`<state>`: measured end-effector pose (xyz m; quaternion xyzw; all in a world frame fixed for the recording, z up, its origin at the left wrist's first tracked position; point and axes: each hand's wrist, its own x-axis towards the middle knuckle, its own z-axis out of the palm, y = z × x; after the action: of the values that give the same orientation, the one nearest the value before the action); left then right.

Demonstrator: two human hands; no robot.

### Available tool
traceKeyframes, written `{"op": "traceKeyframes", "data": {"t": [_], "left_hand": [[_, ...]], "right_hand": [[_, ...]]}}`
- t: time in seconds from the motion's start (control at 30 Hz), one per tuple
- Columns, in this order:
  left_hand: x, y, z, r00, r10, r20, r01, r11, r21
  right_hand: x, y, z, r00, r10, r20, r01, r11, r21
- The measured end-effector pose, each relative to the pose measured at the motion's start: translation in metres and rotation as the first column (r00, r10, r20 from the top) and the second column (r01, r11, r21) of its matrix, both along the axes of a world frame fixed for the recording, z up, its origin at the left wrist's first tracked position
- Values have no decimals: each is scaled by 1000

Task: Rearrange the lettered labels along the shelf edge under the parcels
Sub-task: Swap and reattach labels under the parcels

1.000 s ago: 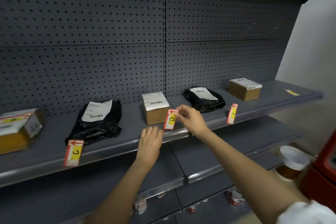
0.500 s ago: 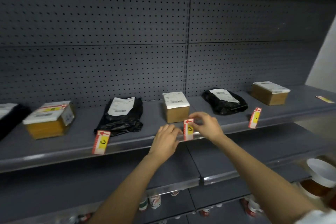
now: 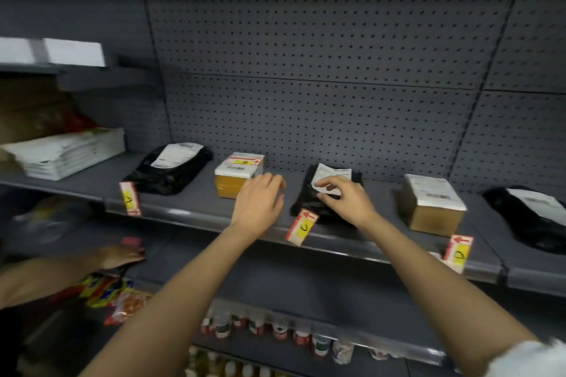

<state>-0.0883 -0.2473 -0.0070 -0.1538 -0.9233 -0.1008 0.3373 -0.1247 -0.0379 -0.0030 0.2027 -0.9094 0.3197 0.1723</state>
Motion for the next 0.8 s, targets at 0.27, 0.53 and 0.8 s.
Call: {"op": "traceKeyframes", "data": {"t": [0.27, 0.53, 0.8], "left_hand": [[-23, -126, 16, 985, 167, 45, -166, 986, -20], [-79, -173, 15, 990, 75, 118, -71, 997, -31], [-89, -178, -9, 990, -98, 101, 101, 994, -31]], "right_hand": [[-50, -113, 10, 997, 48, 55, -51, 998, 49], [-117, -184, 9, 946, -238, 219, 224, 971, 86], [-139, -188, 7, 895, -316, 315, 381, 908, -173]]}}
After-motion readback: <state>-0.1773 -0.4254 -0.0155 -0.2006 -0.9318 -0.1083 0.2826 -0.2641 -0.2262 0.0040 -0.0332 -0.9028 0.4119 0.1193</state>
